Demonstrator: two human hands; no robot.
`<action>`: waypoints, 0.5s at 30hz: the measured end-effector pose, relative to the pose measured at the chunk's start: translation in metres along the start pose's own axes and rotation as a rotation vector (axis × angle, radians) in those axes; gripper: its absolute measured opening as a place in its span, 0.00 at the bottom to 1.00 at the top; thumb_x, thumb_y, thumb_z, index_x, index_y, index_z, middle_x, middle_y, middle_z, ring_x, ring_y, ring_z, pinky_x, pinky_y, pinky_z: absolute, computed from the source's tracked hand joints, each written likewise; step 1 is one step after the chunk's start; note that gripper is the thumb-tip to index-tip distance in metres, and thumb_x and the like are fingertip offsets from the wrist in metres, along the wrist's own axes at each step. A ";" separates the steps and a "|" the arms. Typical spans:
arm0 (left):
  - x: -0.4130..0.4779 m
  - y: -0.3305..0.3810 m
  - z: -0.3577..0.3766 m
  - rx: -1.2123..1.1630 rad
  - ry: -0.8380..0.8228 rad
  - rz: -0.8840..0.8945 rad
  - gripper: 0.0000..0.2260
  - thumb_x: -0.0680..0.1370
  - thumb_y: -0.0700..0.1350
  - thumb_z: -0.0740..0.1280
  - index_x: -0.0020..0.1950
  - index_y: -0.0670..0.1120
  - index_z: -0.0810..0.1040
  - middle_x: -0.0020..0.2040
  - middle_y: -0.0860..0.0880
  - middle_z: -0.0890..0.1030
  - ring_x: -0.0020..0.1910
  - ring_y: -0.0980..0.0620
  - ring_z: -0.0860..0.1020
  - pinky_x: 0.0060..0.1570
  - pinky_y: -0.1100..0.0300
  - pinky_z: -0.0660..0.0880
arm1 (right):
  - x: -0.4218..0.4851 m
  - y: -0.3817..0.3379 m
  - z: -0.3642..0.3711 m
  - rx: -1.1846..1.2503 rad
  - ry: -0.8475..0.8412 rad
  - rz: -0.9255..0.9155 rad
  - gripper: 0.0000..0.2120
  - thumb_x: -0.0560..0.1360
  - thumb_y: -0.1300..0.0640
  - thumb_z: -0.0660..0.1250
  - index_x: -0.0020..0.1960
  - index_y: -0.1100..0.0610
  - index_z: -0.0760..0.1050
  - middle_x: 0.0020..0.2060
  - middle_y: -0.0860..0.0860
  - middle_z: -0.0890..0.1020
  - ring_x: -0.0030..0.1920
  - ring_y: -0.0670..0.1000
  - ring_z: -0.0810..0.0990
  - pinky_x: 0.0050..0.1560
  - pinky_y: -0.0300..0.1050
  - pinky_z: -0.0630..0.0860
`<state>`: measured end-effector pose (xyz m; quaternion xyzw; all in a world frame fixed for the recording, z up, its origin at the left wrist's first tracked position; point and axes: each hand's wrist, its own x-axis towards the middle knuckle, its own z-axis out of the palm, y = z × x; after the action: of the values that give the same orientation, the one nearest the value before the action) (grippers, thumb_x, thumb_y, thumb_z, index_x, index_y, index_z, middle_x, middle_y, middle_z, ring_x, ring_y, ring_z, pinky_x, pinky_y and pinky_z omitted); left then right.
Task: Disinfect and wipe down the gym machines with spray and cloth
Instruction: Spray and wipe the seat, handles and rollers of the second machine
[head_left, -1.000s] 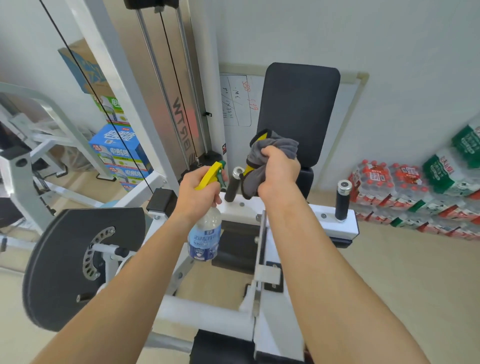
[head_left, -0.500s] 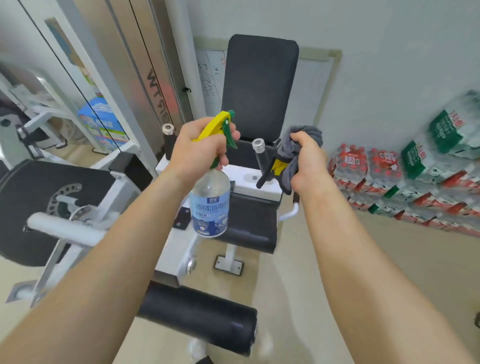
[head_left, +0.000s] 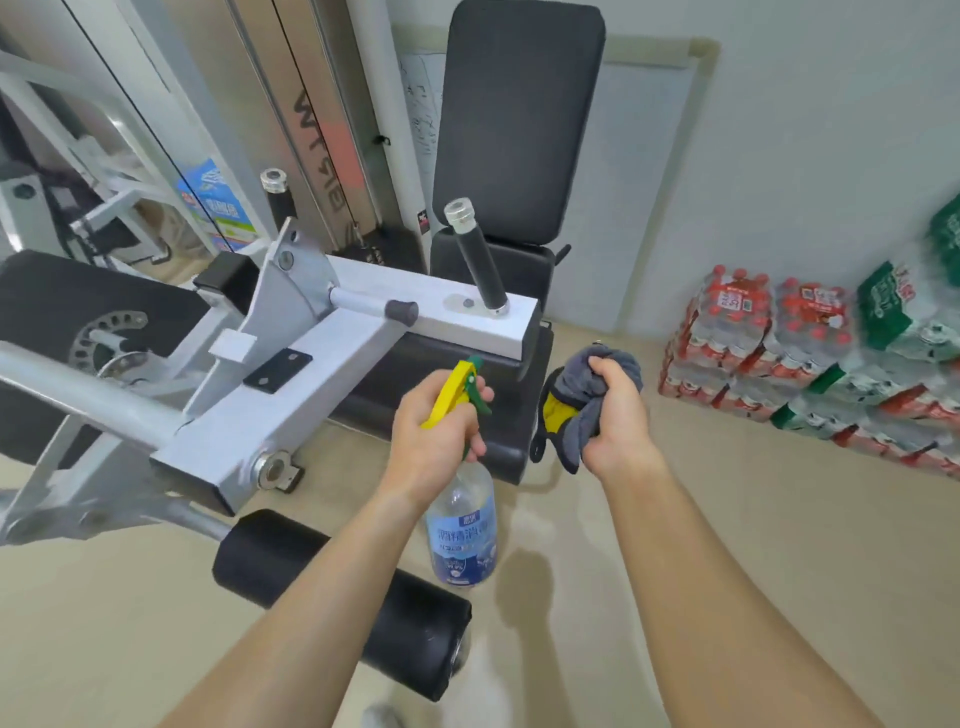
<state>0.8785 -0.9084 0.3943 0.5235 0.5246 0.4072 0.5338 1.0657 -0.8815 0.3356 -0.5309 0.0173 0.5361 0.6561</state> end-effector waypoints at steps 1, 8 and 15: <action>0.004 -0.018 0.003 0.003 0.016 -0.004 0.15 0.72 0.27 0.60 0.51 0.41 0.80 0.50 0.44 0.84 0.28 0.46 0.74 0.29 0.56 0.72 | 0.008 0.010 -0.006 0.034 -0.016 0.015 0.17 0.72 0.51 0.73 0.56 0.61 0.80 0.46 0.59 0.85 0.48 0.58 0.86 0.55 0.54 0.82; 0.052 -0.120 0.004 -0.004 0.052 0.001 0.14 0.66 0.34 0.61 0.48 0.39 0.80 0.47 0.43 0.85 0.27 0.45 0.71 0.27 0.56 0.67 | 0.063 0.093 -0.020 0.290 -0.156 0.052 0.05 0.79 0.50 0.68 0.45 0.47 0.80 0.37 0.49 0.84 0.42 0.50 0.85 0.52 0.47 0.81; 0.099 -0.179 -0.003 0.016 0.022 0.183 0.17 0.64 0.34 0.60 0.50 0.40 0.81 0.47 0.43 0.85 0.25 0.47 0.70 0.25 0.58 0.67 | 0.125 0.156 -0.009 0.453 -0.219 0.083 0.19 0.77 0.39 0.64 0.37 0.48 0.86 0.47 0.52 0.87 0.49 0.52 0.86 0.59 0.50 0.79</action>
<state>0.8666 -0.8326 0.2046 0.5691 0.4837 0.4559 0.4841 1.0111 -0.8242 0.1522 -0.3081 0.0874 0.5992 0.7337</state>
